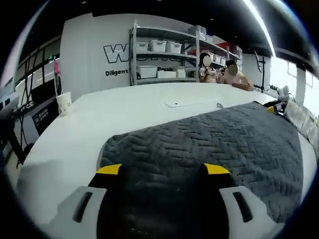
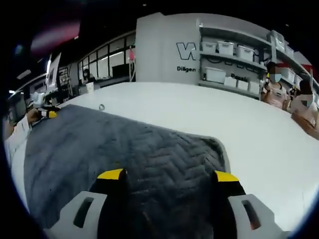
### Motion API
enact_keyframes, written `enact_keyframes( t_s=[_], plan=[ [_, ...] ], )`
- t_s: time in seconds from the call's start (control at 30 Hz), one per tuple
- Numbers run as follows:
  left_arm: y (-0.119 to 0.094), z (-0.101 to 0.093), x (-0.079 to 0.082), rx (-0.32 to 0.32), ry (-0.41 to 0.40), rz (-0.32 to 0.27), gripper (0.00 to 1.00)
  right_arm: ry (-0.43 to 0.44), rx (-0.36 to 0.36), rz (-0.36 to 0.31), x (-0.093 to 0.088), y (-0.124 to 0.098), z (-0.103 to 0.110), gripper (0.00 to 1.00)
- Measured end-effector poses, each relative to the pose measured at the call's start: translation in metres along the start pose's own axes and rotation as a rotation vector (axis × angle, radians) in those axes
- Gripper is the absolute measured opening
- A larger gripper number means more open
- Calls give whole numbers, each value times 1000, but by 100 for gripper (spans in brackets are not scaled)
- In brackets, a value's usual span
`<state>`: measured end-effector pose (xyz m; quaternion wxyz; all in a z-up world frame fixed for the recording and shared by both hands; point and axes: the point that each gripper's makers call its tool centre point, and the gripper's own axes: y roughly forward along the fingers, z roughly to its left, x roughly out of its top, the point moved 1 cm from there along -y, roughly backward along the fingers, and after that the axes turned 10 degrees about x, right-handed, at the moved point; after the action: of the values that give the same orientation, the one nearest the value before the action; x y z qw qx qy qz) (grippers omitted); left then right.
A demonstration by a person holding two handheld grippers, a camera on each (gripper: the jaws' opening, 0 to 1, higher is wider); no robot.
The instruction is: Open the folded towel by lifting each exposed corner and separating the folded layers until the towel lies flat within the target outline without major curled edges
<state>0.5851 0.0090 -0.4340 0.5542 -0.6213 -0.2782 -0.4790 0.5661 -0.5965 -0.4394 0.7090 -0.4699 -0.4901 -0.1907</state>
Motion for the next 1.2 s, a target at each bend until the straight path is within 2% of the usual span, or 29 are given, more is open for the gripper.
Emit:
enact_keyframes(
  t_s=[0.8, 1.2],
  plan=[
    [-1, 2, -1, -15, 21, -5, 62, -12, 13, -2, -1, -2, -2, 69],
    [0, 4, 0, -41, 37, -9, 62, -25, 32, -19, -2, -4, -1, 68]
  ],
)
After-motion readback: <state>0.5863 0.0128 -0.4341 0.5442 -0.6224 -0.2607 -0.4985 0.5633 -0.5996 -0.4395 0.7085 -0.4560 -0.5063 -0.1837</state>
